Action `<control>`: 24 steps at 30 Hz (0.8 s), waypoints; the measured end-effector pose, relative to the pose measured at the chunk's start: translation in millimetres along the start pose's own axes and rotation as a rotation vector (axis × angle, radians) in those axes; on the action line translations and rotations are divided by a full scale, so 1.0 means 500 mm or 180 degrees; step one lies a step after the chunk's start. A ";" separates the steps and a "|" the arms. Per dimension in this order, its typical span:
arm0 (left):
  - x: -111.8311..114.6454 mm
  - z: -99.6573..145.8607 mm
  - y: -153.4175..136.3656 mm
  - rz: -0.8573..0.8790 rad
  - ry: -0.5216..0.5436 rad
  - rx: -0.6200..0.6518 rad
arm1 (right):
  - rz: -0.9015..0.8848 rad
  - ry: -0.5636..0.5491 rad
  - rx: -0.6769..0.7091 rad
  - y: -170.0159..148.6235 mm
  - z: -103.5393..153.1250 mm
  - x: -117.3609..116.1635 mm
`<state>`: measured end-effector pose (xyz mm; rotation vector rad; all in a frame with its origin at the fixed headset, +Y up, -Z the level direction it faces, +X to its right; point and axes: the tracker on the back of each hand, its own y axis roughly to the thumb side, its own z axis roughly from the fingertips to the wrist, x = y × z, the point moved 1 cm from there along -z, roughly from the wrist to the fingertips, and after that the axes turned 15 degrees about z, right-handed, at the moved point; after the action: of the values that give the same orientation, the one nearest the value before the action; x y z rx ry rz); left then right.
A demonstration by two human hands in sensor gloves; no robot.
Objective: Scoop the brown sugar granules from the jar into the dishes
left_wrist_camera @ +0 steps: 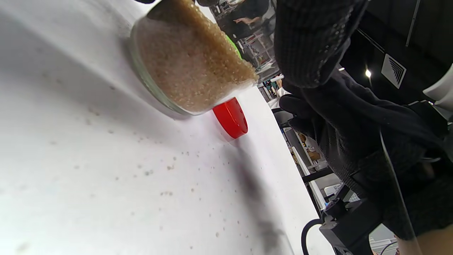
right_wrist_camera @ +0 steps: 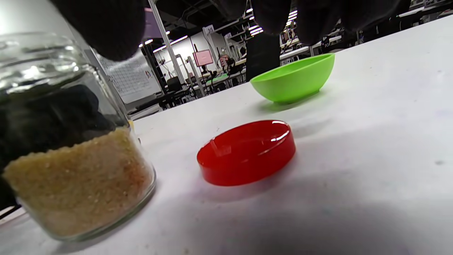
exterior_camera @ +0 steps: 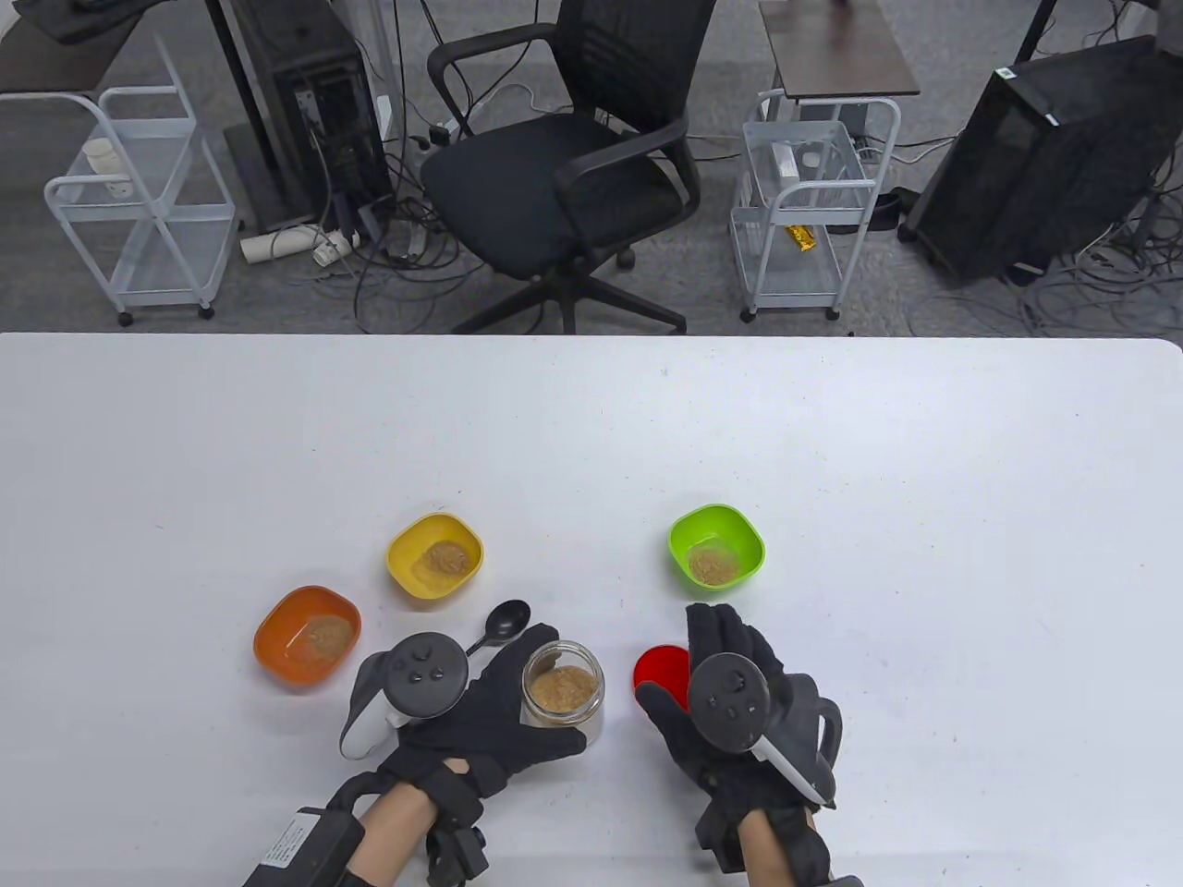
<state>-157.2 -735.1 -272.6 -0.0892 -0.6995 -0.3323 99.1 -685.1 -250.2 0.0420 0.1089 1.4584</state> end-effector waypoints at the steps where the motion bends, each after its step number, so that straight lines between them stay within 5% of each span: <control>1: 0.001 -0.001 0.000 -0.0007 -0.0008 -0.0010 | 0.0047 0.0071 0.0005 0.004 -0.004 -0.004; 13: -0.002 -0.003 0.000 0.0001 -0.0022 -0.0062 | 0.0990 0.0765 0.0072 0.055 -0.071 -0.045; 24: -0.003 -0.004 0.000 -0.0017 -0.0032 -0.0084 | 0.1310 0.0831 0.0121 0.069 -0.098 -0.073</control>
<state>-157.1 -735.2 -274.8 -0.1142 -0.7054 -0.3464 56.0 -719.0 -293.7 -0.1014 0.3577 1.8685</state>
